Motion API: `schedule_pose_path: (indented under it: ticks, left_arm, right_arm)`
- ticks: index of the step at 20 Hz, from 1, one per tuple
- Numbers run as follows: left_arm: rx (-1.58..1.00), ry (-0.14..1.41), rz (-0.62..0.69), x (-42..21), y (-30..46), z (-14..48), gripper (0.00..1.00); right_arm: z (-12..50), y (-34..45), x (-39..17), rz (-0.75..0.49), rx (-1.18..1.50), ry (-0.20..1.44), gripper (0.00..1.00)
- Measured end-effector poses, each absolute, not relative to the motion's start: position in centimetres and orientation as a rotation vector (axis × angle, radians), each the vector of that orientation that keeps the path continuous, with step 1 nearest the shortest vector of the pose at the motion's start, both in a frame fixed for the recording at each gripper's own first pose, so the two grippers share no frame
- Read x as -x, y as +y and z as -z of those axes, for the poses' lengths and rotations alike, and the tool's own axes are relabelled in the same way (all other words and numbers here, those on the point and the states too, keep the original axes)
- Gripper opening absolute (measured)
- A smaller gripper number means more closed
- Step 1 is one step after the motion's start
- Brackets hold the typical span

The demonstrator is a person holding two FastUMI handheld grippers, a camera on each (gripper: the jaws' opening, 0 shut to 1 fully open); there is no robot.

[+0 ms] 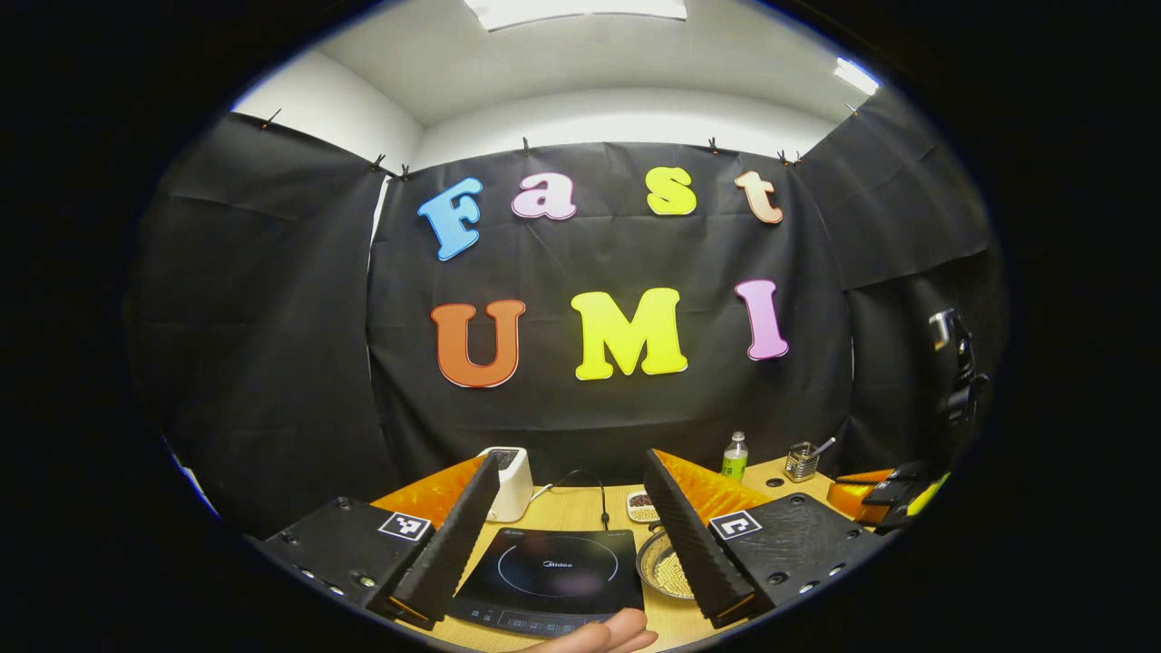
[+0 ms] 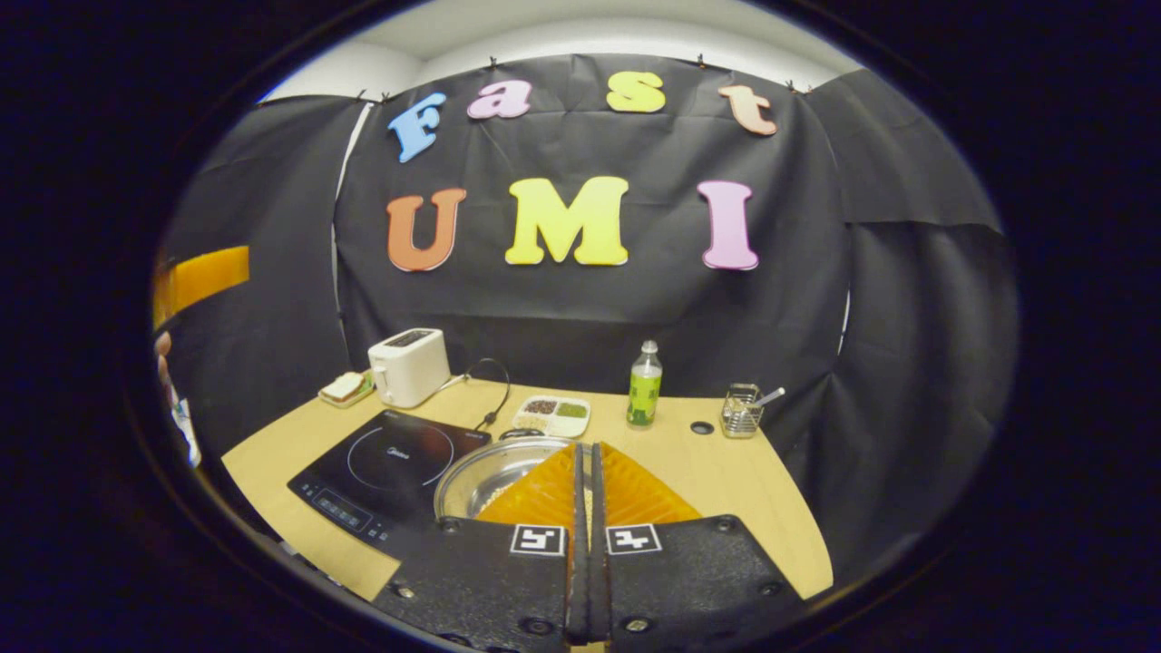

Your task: First push the handle of the pot to place it horizontally, then grasp the pot with both hands and set it on the induction cooktop.

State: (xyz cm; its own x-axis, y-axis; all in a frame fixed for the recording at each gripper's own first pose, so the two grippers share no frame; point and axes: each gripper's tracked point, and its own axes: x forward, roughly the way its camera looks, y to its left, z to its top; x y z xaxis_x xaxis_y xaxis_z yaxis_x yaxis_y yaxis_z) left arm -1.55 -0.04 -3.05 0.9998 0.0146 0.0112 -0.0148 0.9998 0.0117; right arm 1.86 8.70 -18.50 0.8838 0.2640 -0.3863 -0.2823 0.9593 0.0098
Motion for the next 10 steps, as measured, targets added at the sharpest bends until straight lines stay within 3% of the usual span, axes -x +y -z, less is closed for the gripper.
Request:
schedule_pose_path:
  ticks: [10]
  left_arm:
    - [-0.011,-0.009,0.000,2.4,0.1,5.1,0.95]
  right_arm:
    - [30.3,11.9,0.6,-0.427,0.078,0.714,0.04]
